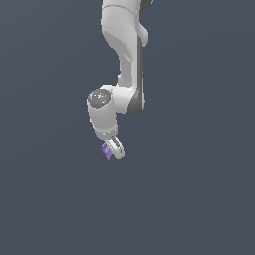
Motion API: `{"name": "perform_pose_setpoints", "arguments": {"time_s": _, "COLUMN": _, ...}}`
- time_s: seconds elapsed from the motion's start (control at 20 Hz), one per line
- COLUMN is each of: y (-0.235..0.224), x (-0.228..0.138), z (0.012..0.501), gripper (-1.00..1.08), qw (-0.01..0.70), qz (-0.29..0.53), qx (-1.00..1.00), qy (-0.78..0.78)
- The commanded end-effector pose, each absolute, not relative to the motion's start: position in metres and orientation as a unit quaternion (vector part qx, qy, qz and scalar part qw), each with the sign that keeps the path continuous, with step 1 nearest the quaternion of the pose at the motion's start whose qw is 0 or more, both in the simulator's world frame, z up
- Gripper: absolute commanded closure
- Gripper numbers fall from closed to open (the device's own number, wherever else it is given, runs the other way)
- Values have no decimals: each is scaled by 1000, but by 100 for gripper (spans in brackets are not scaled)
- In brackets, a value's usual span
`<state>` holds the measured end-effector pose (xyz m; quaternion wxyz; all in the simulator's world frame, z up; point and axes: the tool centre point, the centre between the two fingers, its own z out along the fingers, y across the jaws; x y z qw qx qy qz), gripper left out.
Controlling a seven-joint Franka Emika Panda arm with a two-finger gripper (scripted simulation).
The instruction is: Pick up the object and move it to a goal position.
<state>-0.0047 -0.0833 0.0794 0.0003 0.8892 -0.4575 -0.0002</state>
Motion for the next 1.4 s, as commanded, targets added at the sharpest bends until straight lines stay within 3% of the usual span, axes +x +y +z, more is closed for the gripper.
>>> {"name": "perform_pose_setpoints", "arguments": {"time_s": 0.0, "y": -84, "x": -2, "z": 96, "gripper": 108, "qw": 0, "qz": 0, "qx": 889, "qy": -458}}
{"name": "perform_pose_setpoints", "arguments": {"time_s": 0.95, "y": -89, "x": 37, "z": 285, "gripper": 108, "qw": 1, "qz": 0, "qx": 889, "qy": -458}}
{"name": "perform_pose_setpoints", "arguments": {"time_s": 1.35, "y": -90, "x": 50, "z": 336, "gripper": 108, "qw": 1, "qz": 0, "qx": 889, "qy": -457}}
